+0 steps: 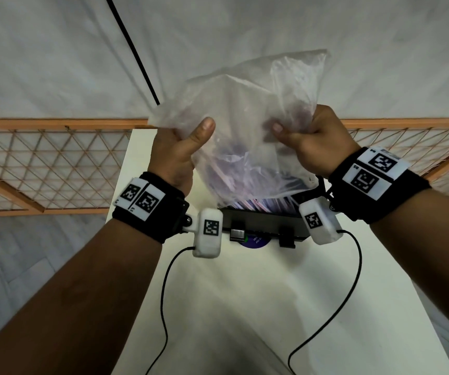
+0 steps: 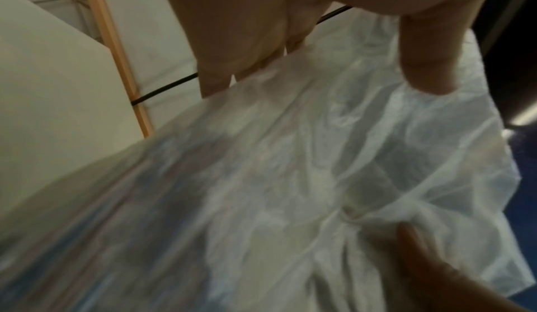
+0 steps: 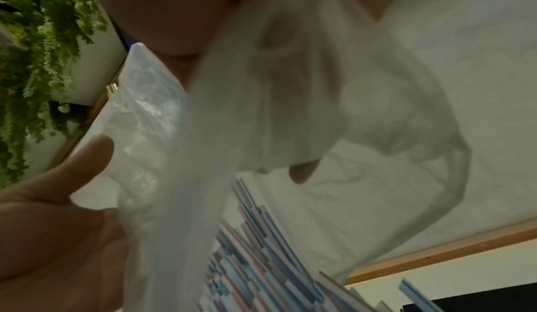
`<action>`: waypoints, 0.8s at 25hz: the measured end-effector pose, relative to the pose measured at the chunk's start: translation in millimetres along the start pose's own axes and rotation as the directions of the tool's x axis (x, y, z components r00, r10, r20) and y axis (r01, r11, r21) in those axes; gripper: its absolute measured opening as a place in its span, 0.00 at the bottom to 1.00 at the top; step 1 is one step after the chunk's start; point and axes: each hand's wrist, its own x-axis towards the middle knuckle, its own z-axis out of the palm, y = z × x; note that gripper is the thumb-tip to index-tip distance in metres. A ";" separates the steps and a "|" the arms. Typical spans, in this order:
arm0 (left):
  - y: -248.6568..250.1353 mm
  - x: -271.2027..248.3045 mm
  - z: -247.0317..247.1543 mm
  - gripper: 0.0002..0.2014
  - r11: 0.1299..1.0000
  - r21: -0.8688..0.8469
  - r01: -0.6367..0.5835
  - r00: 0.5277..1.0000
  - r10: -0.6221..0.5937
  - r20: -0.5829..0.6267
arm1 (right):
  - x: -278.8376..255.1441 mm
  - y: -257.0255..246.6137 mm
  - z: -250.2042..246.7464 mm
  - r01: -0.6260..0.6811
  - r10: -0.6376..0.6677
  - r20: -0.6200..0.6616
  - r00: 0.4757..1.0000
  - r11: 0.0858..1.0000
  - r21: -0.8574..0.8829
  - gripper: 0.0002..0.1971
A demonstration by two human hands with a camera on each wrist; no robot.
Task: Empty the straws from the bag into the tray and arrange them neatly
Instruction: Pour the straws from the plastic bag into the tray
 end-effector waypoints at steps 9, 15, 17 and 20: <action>-28.8 16.9 -13.5 0.59 0.980 -0.008 0.197 0.965 -0.192 0.178 | 2.7 2.0 8.6 -0.038 0.033 0.040 0.999 0.991 0.131 0.07; -40.5 29.8 2.9 0.29 0.941 0.127 0.313 0.921 -0.333 0.201 | 11.0 25.0 28.1 -0.196 0.268 0.301 0.915 0.949 -0.247 0.37; -43.9 26.2 9.5 0.18 0.938 0.092 0.334 0.933 -0.343 0.113 | 12.6 26.2 35.2 -0.106 0.218 0.342 0.914 0.942 -0.318 0.26; -44.4 24.8 9.3 0.19 0.948 0.079 0.309 0.947 -0.314 0.063 | 16.7 26.7 35.2 0.018 0.114 0.337 0.935 0.931 -0.365 0.20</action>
